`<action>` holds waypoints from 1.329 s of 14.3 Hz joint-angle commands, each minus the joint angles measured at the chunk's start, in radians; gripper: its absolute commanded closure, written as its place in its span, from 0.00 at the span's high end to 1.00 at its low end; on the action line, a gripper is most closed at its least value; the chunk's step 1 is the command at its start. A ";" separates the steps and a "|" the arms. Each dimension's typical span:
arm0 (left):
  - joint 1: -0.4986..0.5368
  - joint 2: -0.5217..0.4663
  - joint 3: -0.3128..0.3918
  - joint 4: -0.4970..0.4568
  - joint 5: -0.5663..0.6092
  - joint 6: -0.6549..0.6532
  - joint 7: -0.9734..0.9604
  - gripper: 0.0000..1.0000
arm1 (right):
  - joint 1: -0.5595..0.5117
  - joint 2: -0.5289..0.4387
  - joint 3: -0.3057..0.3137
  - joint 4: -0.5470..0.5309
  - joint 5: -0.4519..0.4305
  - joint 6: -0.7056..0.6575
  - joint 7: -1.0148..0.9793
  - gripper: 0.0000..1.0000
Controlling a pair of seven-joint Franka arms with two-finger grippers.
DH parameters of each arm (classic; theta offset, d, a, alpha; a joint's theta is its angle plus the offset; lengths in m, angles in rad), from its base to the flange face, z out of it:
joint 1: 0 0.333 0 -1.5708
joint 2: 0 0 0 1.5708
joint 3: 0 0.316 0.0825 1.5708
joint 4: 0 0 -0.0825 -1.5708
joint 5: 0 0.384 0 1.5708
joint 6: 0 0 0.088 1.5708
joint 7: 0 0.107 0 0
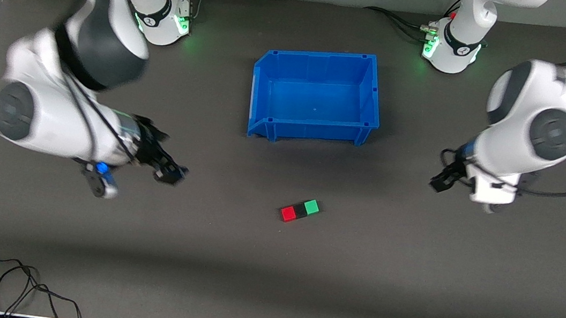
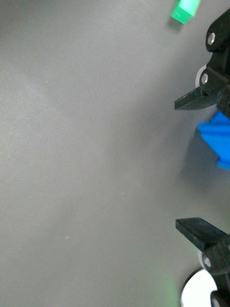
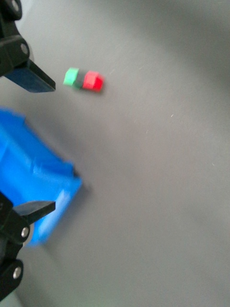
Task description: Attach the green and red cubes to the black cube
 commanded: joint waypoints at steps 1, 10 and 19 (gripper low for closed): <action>0.085 -0.132 -0.007 -0.123 -0.001 0.028 0.319 1.00 | -0.067 -0.087 -0.013 -0.046 -0.038 -0.133 -0.332 1.00; 0.158 -0.361 -0.016 -0.176 0.027 0.056 0.882 1.00 | -0.085 -0.247 -0.233 -0.164 -0.179 -0.155 -0.982 0.99; 0.165 -0.151 -0.007 0.197 0.060 -0.181 0.959 1.00 | -0.049 -0.365 -0.244 -0.377 -0.247 0.141 -0.982 0.99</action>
